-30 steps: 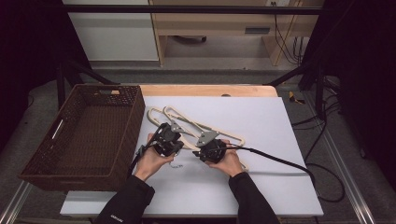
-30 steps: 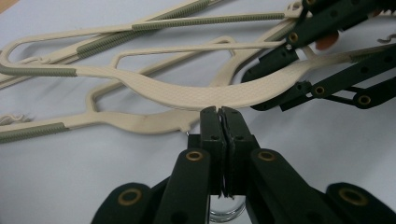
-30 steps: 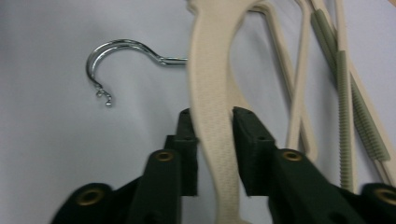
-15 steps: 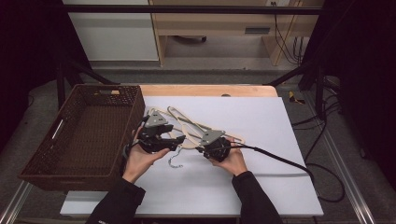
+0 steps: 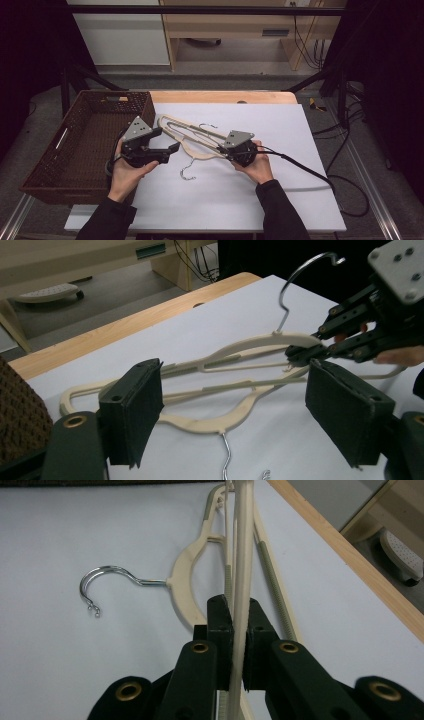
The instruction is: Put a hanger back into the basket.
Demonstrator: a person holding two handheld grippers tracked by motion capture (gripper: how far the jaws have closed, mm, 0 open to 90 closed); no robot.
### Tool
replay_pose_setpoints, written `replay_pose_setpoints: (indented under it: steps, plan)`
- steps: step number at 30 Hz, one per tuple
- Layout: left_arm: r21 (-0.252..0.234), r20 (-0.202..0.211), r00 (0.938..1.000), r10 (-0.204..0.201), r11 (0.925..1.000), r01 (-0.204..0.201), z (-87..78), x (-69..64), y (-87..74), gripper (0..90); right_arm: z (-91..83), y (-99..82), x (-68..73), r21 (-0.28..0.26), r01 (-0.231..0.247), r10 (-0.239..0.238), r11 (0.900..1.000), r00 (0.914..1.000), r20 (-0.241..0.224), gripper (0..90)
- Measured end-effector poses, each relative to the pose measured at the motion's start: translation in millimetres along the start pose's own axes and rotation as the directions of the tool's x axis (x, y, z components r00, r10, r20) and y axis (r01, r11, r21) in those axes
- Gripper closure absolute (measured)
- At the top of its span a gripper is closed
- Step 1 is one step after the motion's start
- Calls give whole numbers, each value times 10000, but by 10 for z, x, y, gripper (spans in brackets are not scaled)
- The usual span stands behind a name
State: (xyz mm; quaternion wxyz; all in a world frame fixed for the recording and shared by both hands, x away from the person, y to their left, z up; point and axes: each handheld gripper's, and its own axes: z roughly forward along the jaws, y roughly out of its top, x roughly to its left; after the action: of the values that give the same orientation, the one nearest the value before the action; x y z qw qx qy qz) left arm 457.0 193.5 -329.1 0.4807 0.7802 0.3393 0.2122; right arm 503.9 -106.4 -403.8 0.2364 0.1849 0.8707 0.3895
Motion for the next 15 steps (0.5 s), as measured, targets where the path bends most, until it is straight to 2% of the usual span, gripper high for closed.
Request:
replay_pose_setpoints:
  steps: [5, 9, 10, 14, 15]
  plan:
    - [58, 65, 9999, 132, 9999, -133, -1, 9, -53, 227, -81, 16, -36, 130, -31, 35, 9999, 9994, -345, 857]
    - [175, 257, 9979, 590, 9981, -595, 9, -26, -65, 222, -216, 45, -42, -86, -191, 182, 9998, 9954, -940, 857]
    - [175, 257, 9979, 590, 9981, -595, 9, -26, -65, 221, -248, 48, -42, -144, -185, 169, 9997, 9943, -1051, 857]
    - [325, 536, 9935, 1003, 9942, -1022, 37, -72, -68, 213, -364, 60, -24, -302, -209, 160, 9993, 9880, -1538, 857]
    - [466, 716, 9893, 1271, 9903, -1306, 65, -100, -67, 211, -389, 60, -15, -347, -223, 161, 9991, 9853, -1704, 857]
